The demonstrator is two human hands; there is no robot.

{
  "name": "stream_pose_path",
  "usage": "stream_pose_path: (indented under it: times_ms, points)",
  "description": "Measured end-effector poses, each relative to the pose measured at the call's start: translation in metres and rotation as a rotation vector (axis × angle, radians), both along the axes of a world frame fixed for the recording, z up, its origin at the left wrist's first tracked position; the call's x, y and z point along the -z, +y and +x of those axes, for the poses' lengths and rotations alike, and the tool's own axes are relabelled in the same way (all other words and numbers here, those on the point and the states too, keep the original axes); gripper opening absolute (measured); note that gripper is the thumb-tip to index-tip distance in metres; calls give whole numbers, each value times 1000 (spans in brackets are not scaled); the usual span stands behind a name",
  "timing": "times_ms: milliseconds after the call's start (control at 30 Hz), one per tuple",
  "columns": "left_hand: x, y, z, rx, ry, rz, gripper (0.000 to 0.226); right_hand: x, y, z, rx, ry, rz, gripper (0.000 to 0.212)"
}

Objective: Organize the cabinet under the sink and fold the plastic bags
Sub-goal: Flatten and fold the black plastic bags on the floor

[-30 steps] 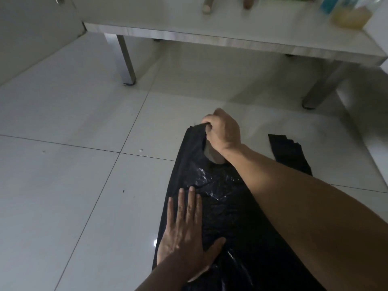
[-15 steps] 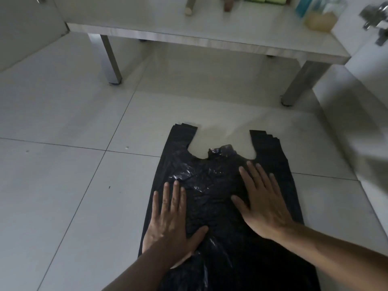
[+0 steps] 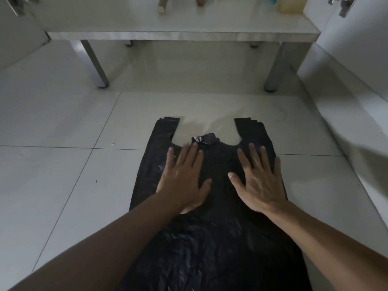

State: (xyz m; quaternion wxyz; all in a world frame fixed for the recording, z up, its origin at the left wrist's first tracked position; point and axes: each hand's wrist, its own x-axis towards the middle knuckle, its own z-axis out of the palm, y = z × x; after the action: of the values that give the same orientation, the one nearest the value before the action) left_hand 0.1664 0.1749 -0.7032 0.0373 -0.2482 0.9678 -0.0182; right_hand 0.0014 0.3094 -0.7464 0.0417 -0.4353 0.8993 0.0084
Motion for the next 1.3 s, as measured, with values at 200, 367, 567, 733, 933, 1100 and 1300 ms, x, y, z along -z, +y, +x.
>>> stream_pose_path:
  times_ms: [200, 367, 567, 733, 933, 1100, 1300]
  points:
    - [50, -21, -2, 63, -97, 96, 86, 16, 2, -13, 16, -74, 42, 78]
    - [58, -54, 17, -220, -4, 115, 91, 18, 2, -12, 15, -46, 9, 83]
    - [57, -64, 27, -343, 33, 116, 95, 18, 0, -13, 60, -48, 5, 89]
    - [51, -64, 22, -378, -7, 135, 91, 11, -4, -14, 71, -103, 80, 89]
    - [50, -40, 1, -37, 26, 60, 81, -3, -19, -8, -86, 79, 57, 75]
    - [66, -59, 23, -221, 12, 78, 85, 15, -8, -16, 38, -78, 20, 74]
    - [62, -68, 29, -281, 6, 90, 84, 17, -9, -18, 133, -74, 36, 82]
